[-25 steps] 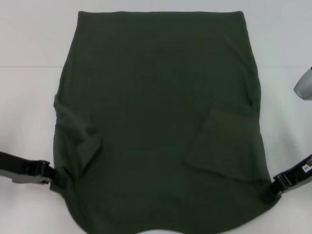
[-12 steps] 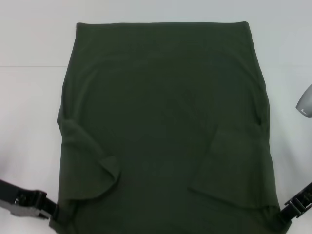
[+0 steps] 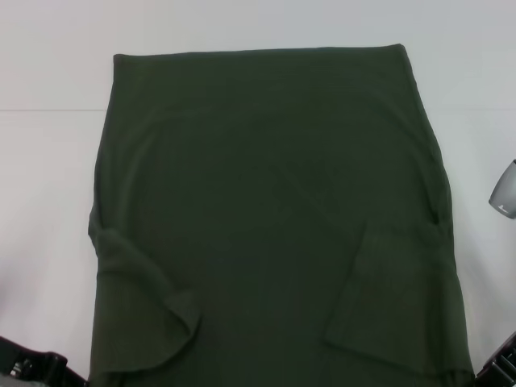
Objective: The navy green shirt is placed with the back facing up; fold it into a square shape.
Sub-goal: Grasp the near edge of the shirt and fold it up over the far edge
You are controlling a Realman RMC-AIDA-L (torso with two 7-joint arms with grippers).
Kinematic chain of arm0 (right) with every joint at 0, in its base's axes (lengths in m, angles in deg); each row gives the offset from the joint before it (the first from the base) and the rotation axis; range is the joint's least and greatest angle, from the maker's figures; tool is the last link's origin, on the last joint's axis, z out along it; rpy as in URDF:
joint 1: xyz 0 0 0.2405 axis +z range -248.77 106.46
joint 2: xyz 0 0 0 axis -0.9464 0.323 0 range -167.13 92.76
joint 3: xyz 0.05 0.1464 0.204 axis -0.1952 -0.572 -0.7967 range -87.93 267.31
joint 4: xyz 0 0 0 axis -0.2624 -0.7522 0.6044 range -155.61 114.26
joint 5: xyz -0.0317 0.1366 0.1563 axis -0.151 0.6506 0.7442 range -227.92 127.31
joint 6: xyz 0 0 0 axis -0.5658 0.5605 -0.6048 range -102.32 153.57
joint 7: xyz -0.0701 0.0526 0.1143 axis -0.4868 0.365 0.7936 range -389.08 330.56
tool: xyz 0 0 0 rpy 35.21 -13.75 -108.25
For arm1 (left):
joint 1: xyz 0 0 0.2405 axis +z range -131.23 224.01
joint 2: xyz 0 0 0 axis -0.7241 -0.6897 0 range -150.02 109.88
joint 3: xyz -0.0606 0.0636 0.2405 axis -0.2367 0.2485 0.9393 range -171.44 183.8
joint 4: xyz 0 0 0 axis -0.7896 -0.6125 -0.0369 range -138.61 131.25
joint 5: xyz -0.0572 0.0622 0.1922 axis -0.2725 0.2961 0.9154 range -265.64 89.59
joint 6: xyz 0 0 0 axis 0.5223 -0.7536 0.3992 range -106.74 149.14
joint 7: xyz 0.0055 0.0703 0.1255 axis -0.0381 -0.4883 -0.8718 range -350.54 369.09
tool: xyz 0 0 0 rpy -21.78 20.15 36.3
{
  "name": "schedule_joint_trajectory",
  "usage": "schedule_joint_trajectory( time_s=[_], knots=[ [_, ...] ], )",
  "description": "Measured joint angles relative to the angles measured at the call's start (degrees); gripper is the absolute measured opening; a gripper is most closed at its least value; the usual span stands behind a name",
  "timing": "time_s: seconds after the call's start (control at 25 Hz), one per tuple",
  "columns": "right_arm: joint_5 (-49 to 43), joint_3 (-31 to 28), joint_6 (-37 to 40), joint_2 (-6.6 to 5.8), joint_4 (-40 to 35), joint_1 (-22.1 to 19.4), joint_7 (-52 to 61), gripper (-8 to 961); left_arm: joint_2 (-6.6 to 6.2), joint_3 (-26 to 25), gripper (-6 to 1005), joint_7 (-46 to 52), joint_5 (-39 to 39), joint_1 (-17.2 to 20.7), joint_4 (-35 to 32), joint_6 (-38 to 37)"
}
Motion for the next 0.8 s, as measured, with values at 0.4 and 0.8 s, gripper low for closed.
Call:
schedule_joint_trajectory(
  time_s=[0.4,0.8],
  knots=[
    [0.0,1.1,0.4,0.25,0.0,-0.2,-0.2,62,0.13,-0.2,33,-0.5,0.3,0.2,0.2,-2.1],
    [0.6,-4.4,0.2,0.26,0.1,-0.4,-1.9,63,0.05,-7.2,33,-2.4,-0.3,0.2,0.2,-0.9]
  ],
)
